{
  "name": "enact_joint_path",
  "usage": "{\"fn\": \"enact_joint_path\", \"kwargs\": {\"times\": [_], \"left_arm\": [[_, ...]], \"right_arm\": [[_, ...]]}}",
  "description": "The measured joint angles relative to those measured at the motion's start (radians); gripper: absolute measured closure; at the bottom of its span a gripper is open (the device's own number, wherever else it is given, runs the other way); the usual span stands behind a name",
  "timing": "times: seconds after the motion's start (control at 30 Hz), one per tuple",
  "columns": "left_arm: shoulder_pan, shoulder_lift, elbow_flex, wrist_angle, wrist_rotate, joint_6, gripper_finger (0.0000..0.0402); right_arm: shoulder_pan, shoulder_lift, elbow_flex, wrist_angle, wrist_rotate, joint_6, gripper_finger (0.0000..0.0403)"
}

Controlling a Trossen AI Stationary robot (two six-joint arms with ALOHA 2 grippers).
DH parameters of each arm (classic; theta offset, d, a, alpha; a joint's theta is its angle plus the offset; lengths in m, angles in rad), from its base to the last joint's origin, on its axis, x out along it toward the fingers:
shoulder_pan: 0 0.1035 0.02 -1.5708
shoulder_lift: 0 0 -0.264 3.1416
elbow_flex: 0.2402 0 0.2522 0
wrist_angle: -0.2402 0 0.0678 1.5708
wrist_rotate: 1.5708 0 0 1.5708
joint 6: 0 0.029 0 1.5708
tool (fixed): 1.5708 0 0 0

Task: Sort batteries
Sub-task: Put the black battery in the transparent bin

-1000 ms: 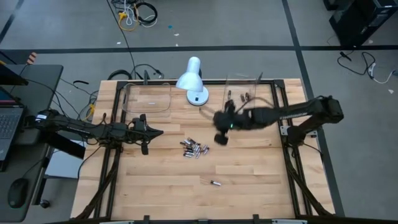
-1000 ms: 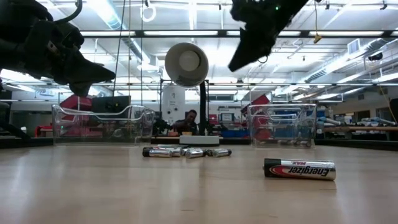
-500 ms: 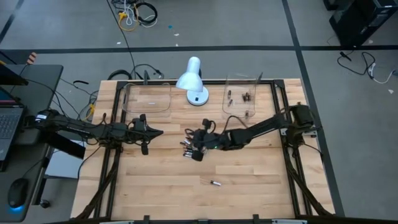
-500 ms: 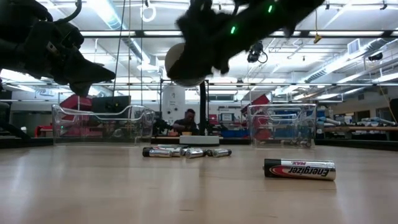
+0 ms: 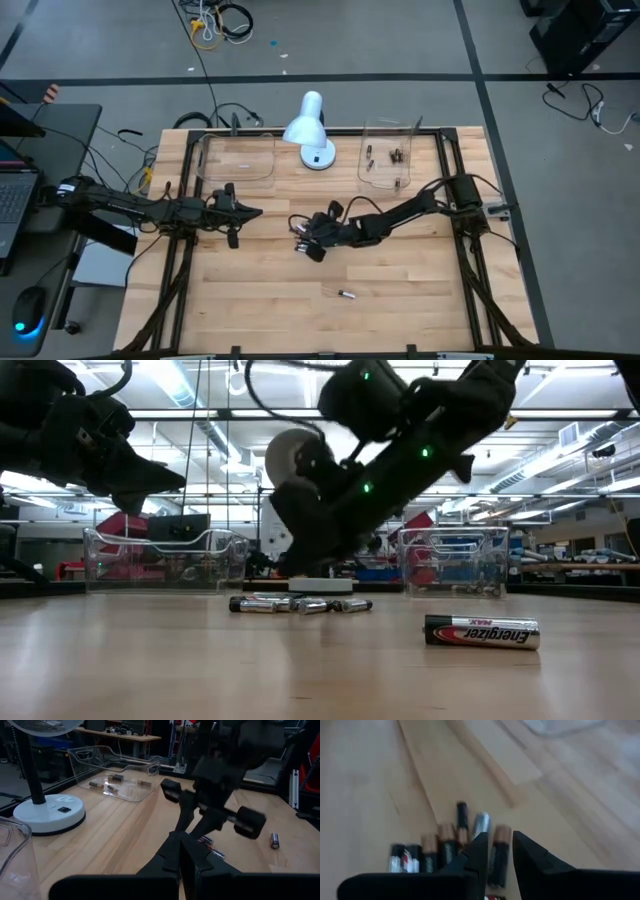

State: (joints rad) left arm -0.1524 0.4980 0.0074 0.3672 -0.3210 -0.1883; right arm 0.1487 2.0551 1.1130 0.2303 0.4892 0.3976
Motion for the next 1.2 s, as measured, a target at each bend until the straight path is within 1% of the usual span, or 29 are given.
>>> {"fn": "enact_joint_path", "kwargs": {"times": [0.23, 0.6, 0.77, 1.2], "left_arm": [[0.0, 0.0, 0.0, 0.0, 0.0, 0.0, 0.04], [0.0, 0.0, 0.0, 0.0, -0.001, 0.0, 0.04], [0.0, 0.0, 0.0, 0.0, -0.001, 0.0, 0.04], [0.0, 0.0, 0.0, 0.0, -0.001, 0.003, 0.04]], "right_arm": [[-0.005, 0.006, 0.0, -0.053, 0.011, 0.045, 0.0316], [-0.009, 0.005, 0.0, -0.047, 0.012, 0.037, 0.0301], [-0.009, 0.005, 0.0, -0.046, 0.011, 0.037, 0.03], [-0.009, 0.005, 0.0, -0.046, -0.028, 0.018, 0.0289]]}}
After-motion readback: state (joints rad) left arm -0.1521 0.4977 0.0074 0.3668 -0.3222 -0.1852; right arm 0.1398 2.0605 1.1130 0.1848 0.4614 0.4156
